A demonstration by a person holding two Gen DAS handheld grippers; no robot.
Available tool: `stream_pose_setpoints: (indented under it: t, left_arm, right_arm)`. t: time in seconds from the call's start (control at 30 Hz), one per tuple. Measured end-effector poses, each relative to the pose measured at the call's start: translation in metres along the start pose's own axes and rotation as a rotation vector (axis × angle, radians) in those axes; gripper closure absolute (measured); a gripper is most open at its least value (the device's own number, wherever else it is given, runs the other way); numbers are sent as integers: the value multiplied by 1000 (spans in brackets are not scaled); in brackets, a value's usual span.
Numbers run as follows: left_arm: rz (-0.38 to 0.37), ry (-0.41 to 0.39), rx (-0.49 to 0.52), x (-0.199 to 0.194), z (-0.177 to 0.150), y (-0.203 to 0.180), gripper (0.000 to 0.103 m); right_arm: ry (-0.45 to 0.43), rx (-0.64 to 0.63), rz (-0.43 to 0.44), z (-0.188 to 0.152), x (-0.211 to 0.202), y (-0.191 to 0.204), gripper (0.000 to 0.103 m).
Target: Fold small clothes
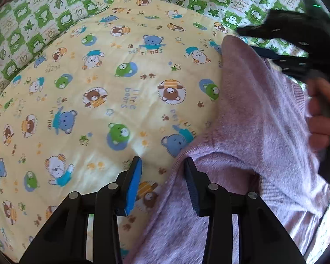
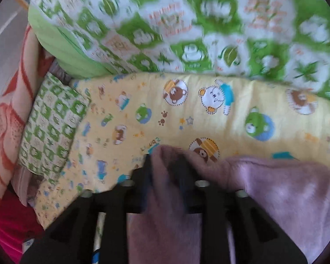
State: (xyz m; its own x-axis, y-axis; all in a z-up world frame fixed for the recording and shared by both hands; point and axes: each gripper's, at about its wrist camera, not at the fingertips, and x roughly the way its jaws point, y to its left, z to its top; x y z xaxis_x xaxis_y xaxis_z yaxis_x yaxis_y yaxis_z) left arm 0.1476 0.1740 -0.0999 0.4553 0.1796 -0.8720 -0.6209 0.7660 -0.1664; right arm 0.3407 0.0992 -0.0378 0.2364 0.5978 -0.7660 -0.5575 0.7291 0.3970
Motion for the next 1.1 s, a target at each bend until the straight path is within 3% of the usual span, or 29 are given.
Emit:
stream_pose_setpoints:
  t: [0.13, 0.37, 0.57, 0.7, 0.87, 1.1]
  left_arm:
    - [15, -1, 16, -16, -7, 10, 63]
    - [-7, 41, 18, -38, -28, 19, 62]
    - [-49, 36, 105, -52, -21, -11, 51]
    - [-96, 37, 212, -56, -12, -42, 48]
    - [-175, 64, 302, -67, -25, -64, 43]
    - [-178, 133, 423, -82, -77, -55, 43]
  right_arm:
    - [-111, -16, 6, -10, -55, 3, 53]
    - [-153, 102, -104, -84, -147, -50, 51]
    - [-170, 304, -221, -147, -218, -128, 51]
    - [-177, 339, -280, -161, -249, -154, 51]
    - [-186, 348, -276, -188, -281, -159, 51]
    - [-137, 384, -286, -263, -297, -135, 49]
